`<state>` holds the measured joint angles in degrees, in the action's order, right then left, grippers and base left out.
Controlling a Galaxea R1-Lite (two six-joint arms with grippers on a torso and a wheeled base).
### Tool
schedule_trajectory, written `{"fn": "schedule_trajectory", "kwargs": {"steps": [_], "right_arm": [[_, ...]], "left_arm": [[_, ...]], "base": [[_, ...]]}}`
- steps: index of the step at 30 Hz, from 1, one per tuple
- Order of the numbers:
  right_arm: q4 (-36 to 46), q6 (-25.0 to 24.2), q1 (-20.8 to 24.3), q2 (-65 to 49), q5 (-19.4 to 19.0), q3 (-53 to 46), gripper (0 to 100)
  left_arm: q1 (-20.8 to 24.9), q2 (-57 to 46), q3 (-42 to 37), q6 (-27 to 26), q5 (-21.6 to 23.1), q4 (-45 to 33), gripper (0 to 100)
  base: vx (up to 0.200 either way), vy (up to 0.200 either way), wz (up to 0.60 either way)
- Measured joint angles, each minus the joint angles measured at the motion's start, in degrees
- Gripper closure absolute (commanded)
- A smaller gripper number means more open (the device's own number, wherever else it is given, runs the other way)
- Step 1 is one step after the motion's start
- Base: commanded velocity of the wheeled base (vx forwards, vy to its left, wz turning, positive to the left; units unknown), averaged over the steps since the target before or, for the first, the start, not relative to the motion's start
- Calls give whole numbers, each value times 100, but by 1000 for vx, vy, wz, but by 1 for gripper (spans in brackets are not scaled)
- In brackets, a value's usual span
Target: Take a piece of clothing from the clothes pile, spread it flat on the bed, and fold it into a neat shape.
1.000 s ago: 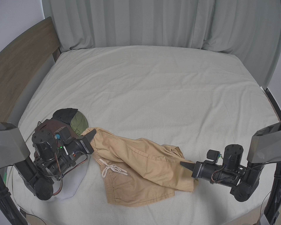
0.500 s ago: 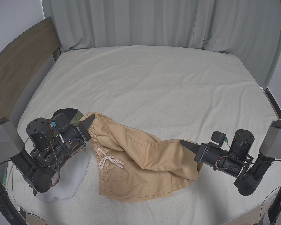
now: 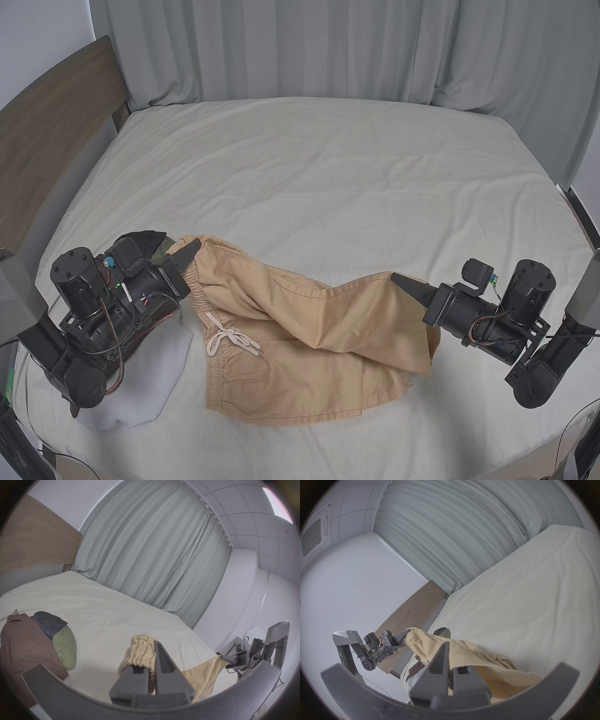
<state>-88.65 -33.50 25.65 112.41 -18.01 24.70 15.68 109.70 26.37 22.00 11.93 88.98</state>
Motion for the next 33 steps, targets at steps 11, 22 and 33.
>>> {"fn": "schedule_trajectory", "kwargs": {"steps": [11,22,33], "right_arm": [[0,274,-60,-67,-16,7,100],[0,384,-158,-174,-118,33,100],[7,427,-234,-390,-227,46,100]], "left_arm": [[-5,-56,-104,-15,7,-2,100],[0,-149,-217,-20,71,0,100],[-5,-215,-252,-107,82,0,100]], "base": [[0,0,0],[0,0,0],[0,0,0]]}}
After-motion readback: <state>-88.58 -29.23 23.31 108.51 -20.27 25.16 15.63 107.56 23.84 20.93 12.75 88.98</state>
